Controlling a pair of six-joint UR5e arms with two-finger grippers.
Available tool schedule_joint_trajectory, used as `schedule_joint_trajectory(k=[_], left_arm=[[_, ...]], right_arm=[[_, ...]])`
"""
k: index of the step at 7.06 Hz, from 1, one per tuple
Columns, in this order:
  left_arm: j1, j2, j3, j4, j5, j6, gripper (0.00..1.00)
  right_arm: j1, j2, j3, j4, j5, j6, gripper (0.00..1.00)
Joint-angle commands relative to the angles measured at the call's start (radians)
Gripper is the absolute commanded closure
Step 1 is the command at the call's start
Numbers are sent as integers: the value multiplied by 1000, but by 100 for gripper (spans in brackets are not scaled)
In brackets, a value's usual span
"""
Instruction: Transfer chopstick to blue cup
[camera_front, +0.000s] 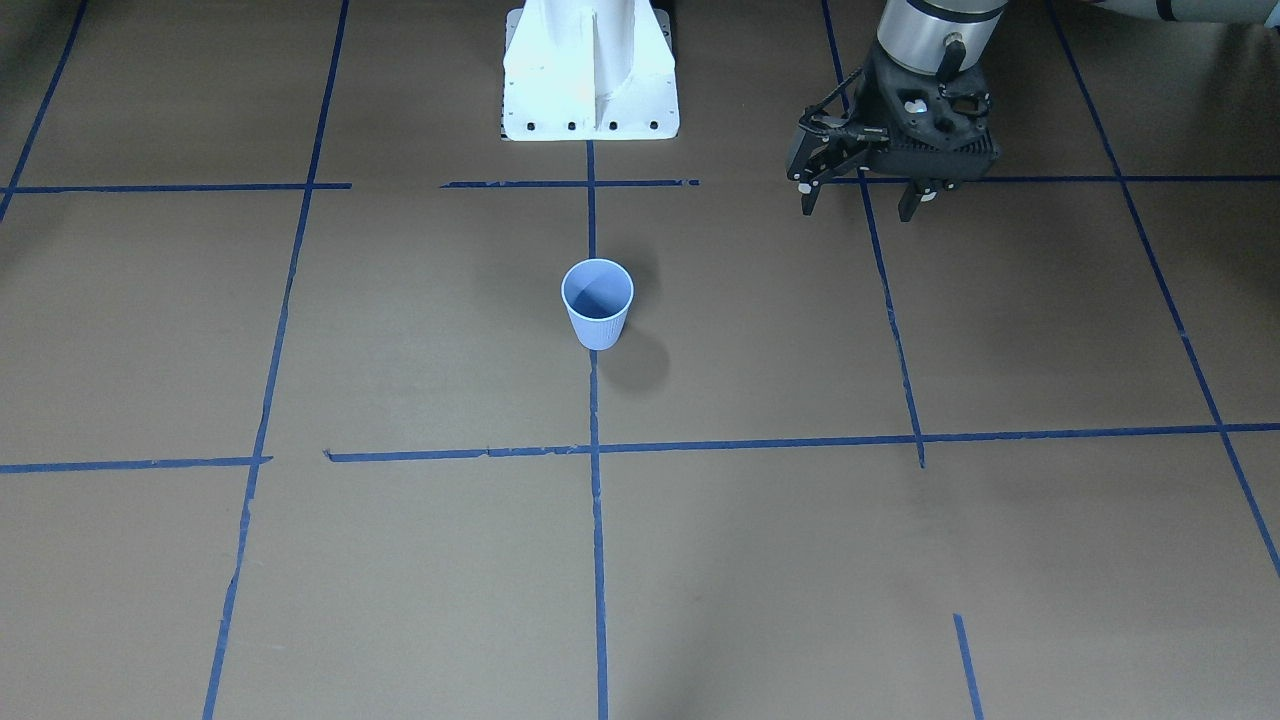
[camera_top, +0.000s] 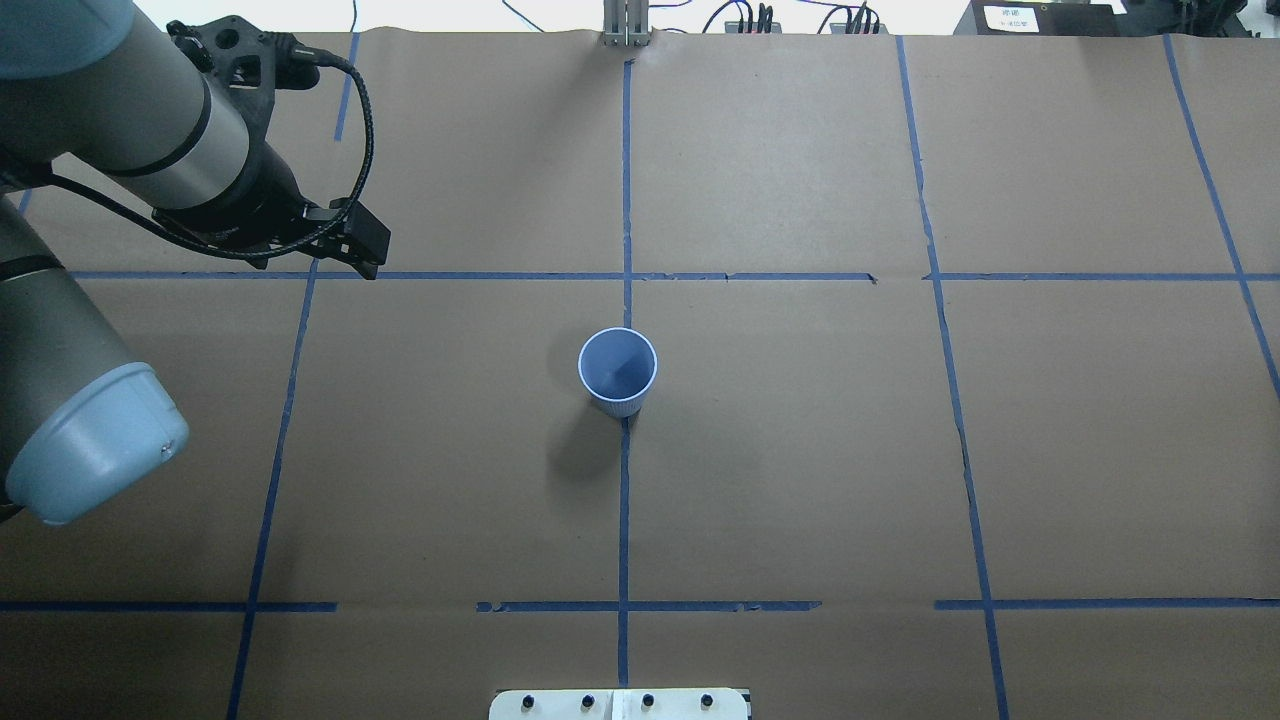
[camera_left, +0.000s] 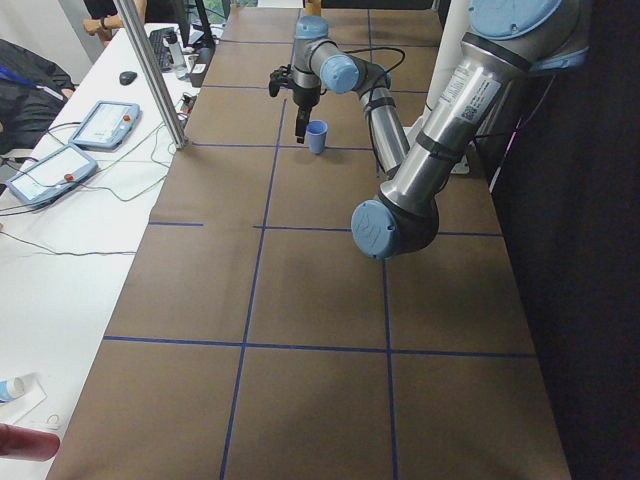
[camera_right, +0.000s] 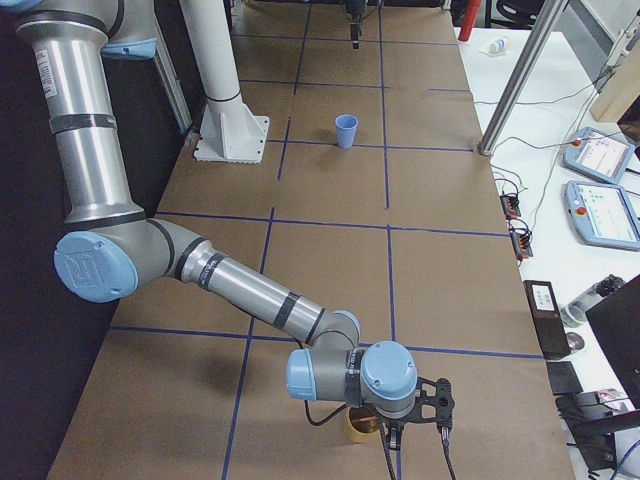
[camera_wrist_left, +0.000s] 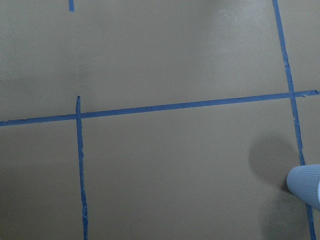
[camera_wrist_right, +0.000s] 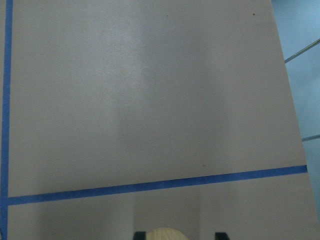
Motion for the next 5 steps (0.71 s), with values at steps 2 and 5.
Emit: schedule_joint_trajectory(k=[2, 5], left_arm=[[0, 1, -10, 0, 0, -4, 0], [2, 7, -24, 0, -2, -8, 0]], right_arm=[[1, 10, 61, 3, 1, -14, 100], [94, -32, 207, -12, 18, -17, 100]])
